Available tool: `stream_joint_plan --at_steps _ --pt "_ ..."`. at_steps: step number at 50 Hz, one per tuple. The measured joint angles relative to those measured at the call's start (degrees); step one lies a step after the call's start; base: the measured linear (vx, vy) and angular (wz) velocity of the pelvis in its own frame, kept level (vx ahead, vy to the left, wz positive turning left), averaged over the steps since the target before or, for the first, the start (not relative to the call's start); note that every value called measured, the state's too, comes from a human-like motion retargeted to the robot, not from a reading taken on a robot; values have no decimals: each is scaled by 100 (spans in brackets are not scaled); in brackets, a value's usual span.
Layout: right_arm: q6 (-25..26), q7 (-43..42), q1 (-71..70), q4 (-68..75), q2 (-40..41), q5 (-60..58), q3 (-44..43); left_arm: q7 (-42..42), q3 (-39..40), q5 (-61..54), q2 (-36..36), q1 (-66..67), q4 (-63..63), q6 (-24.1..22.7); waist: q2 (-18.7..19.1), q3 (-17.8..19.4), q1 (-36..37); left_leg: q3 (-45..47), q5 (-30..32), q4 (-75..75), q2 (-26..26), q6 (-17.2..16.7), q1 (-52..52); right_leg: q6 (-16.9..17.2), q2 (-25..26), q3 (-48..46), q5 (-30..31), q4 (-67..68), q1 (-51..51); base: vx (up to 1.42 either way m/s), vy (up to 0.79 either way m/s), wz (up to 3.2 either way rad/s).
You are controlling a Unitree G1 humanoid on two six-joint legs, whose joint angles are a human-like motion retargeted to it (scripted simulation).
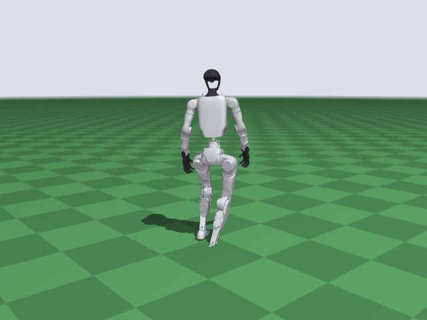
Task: Walk
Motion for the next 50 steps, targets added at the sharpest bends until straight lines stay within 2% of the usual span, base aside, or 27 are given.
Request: stream_joint_plan --at_steps 2,5,10,13,16,20,23,25,27,28,30,32,37,40,45,48,50 --pt "-45 83 -121 -58 51 -15 72 24 35 -49 8 42 58 -36 -191 -233 -31 55 110 -1042 -290 -27 -214 55 -191 -30 -45 -53 -109 0 0 0" --pt "-82 264 -304 -171 102 -134 211 81 66 -63 6 91 102 -61 -422 -390 -90 66 337 -2692 -755 -64 -113 103 -492 -79 -160 -81 -45 0 1 13" --pt "-127 442 -437 -340 182 -362 497 141 83 -39 -68 194 260 -62 -594 -568 -121 50 485 -3258 -1085 -42 51 128 -790 -35 -536 690 -81 0 0 0" --pt "-136 578 -432 -357 241 -474 643 165 115 -41 -91 163 371 -57 -832 -602 -206 132 623 -3314 -1412 95 372 299 -1142 71 -574 1357 -46 5 3 22" --pt "-143 723 -335 -331 281 -537 743 205 105 -33 -128 87 385 -68 -1096 -559 -333 216 639 -3425 -1844 269 787 639 -1623 173 -139 2427 -106 3 5 30" --pt "-132 852 -85 -231 262 -509 781 251 15 33 -171 -117 203 -102 -1404 -400 -602 312 565 -3795 -2461 538 1451 1042 -2431 319 1079 4549 -648 1 5 31" --pt "-123 839 -24 -69 171 -537 662 322 -78 88 -134 -529 2 -74 -1396 -264 -767 204 726 -4730 -2665 625 2239 849 -2760 476 1207 5576 -1367 2 6 1" --pt "-109 762 148 56 127 -557 601 397 -153 112 -133 -701 -132 -72 -1389 -217 -949 171 654 -4895 -2758 625 2572 637 -2977 522 827 5930 -1776 0 0 0" --pt "-103 683 208 221 42 -552 483 443 -180 108 -116 -1018 -253 -24 -1135 -165 -1008 52 742 -5540 -2606 581 3104 415 -2815 427 528 5793 -2201 0 0 0" --pt "-84 649 324 296 23 -546 448 473 -206 110 -130 -1076 -322 -32 -1147 -154 -1103 51 696 -5540 -2650 552 3218 362 -2868 438 334 5700 -2371 0 0 0" --pt "-65 602 400 479 -56 -522 332 492 -220 103 -132 -1354 -452 -7 -856 -118 -1138 -72 818 -6188 -2443 488 3725 270 -2546 255 144 5142 -2650 0 0 0" --pt "-15 597 574 632 -95 -492 240 498 -268 121 -153 -1492 -587 -40 -785 -108 -1236 -128 827 -6385 -2414 420 4008 314 -2370 229 -8 4481 -2846 0 0 0" --pt "85 642 881 957 -190 -445 23 367 -415 250 -217 -1757 -850 -149 -388 -114 -1226 -210 861 -6954 -2028 264 4669 521 -1385 290 -21 2277 -2882 0 0 0" --pt "100 655 1041 1033 -182 -443 -19 276 -509 363 -268 -1699 -909 -224 -426 -186 -1208 -250 740 -6812 -2028 207 4839 543 -1170 508 -41 1882 -2829 0 0 0" --pt "51 565 1094 1065 -147 -478 -14 46 -633 488 -404 -1318 -632 -254 -330 -229 -1112 -257 299 -5287 -1761 32 4728 370 -907 550 114 1960 -2242 4 -4 8" --pt "21 459 996 970 -88 -527 38 -78 -656 535 -432 -972 -308 -214 -185 -155 -1024 -105 112 -2965 -1296 -209 4083 181 -661 424 55 2010 -1768 -1 -7 7" --pt "7 391 892 837 -46 -563 95 -119 -649 562 -394 -761 -117 -176 6 -107 -915 10 249 -1135 -744 -381 3426 2 -371 230 -49 1956 -1532 -7 -7 -11"
